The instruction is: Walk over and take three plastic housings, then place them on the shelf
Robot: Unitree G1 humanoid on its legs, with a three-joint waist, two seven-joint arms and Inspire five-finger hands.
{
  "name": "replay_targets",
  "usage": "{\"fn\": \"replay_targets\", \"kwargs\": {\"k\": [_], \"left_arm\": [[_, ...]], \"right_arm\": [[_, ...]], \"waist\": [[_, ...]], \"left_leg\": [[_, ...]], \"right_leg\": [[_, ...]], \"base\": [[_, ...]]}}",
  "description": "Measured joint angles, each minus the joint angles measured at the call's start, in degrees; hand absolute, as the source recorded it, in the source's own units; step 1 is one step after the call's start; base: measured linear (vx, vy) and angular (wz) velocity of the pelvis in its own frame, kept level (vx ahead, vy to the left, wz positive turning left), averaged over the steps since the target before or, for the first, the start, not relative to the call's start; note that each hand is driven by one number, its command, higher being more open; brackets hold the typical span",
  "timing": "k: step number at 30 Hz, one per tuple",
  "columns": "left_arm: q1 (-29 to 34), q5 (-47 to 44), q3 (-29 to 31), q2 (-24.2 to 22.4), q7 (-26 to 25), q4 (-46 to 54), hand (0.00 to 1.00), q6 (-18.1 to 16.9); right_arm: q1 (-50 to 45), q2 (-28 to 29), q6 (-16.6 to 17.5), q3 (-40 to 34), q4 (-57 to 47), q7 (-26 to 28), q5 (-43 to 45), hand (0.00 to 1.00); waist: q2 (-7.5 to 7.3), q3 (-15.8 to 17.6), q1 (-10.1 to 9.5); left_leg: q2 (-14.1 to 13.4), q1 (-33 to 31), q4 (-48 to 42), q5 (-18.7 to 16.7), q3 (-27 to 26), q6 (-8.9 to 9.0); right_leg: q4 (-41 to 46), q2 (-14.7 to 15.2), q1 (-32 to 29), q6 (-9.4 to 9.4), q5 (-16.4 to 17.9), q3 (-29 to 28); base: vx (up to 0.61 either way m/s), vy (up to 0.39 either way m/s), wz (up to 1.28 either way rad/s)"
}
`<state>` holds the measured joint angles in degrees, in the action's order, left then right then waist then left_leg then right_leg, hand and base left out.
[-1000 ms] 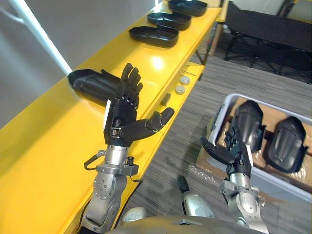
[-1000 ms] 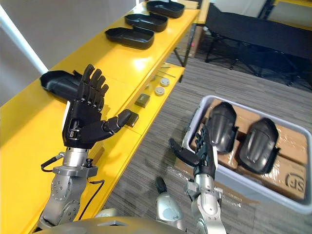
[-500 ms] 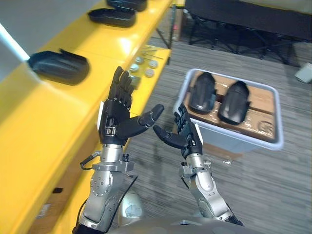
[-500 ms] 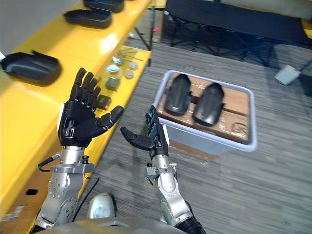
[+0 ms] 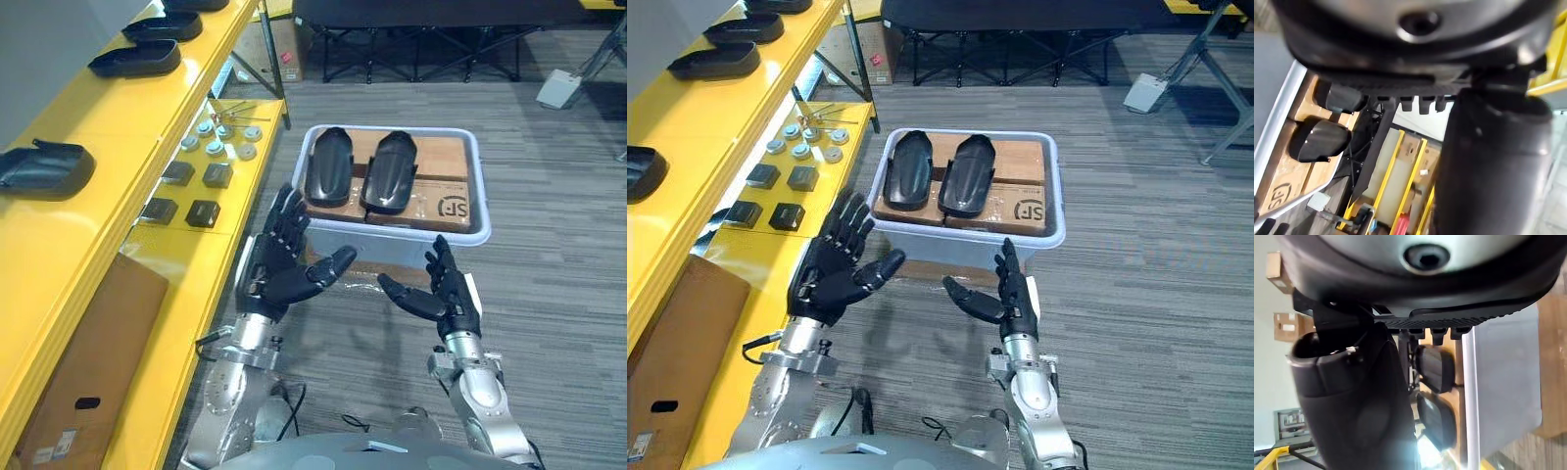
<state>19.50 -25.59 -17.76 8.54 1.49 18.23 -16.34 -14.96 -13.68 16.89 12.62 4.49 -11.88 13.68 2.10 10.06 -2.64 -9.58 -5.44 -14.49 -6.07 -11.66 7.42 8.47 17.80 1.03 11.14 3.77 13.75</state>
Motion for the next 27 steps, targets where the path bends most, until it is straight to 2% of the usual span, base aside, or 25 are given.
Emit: {"fn": "replay_targets", "kwargs": {"k": [3,5,8,11,12,18,23,27], "left_arm": [[-0.15,-0.85,0.46,0.4,1.81,0.3,1.0,-0.03],[-1.4,-0.3,-0.61,0.4,1.65,0.33,1.0,0.0],[-4.04,1.46,-2.07,0.28,0.56,0.33,1.0,0.03],[-5.49,1.43,-2.04,-0.22,-0.97,0.33,1.0,0.14],[-6.14,1.44,-2.03,-0.74,-2.26,0.29,1.0,0.38],[-5.95,1.46,-0.99,-0.74,-2.31,0.12,1.0,0.37],[-5.29,1.49,7.09,-0.84,-5.3,-2.81,1.0,0.25],[-3.31,1.45,13.86,-1.05,-7.65,-5.77,1.0,-0.82]], "right_arm": [[0.26,3.74,-0.11,1.55,0.0,-0.59,0.62,1.0],[0.23,5.23,-0.13,1.56,0.0,-1.27,0.72,1.0],[0.15,5.66,-0.49,1.41,0.0,-1.37,1.15,1.0],[0.05,5.57,-1.74,1.03,0.21,-1.56,1.15,1.0],[2.38,6.18,-1.78,-0.6,2.04,-1.08,1.22,1.0],[2.38,6.16,-1.78,-0.91,2.04,-0.73,1.22,1.0],[2.46,5.14,-2.04,-5.34,2.05,2.51,3.07,1.0],[2.51,4.39,-4.19,-9.7,2.05,3.07,3.55,1.0]], "waist": [[-2.0,-1.34,-0.45],[-2.7,-1.88,-0.34],[-3.17,-2.29,0.02],[-2.85,-2.49,0.7],[-4.99,-4.45,1.25],[-5.02,-4.43,1.28],[-4.99,-4.32,1.41],[-4.93,-4.26,1.43]], "left_leg": [[0.74,0.12,0.79,0.5,-0.68,-0.29],[0.95,0.11,0.76,0.54,-0.88,-0.36],[1.0,0.1,0.77,0.55,-0.98,-0.38],[0.97,-0.02,0.87,0.61,-0.54,-0.35],[1.03,6.7,19.21,12.24,-1.33,0.26],[0.99,6.94,19.21,12.23,-1.57,0.27],[0.82,9.04,19.27,12.1,-2.43,0.38],[0.46,10.17,19.43,12.01,-3.84,0.47]], "right_leg": [[-1.81,0.46,0.03,-0.64,-2.94,1.33],[-2.43,0.62,0.11,-0.66,-3.87,1.82],[-3.6,0.57,0.58,-0.63,-4.68,2.66],[-4.43,0.29,1.11,-0.63,-4.71,3.48],[-7.84,-2.53,0.17,-2.7,-7.18,5.13],[-7.83,-2.57,0.25,-2.68,-7.2,4.87],[-7.75,-2.7,2.01,-2.72,-7.16,4.12],[-7.5,-3.03,2.27,-3.27,-6.68,3.11]], "base": [[0.0,0.069,-0.08],[0.0,0.038,-0.06],[-0.01,0.013,-0.04],[-0.03,-0.015,0.03],[0.0,0.0,0.0],[0.0,0.0,-0.02],[-0.02,0.001,-0.08],[-0.04,0.005,-0.11]]}}
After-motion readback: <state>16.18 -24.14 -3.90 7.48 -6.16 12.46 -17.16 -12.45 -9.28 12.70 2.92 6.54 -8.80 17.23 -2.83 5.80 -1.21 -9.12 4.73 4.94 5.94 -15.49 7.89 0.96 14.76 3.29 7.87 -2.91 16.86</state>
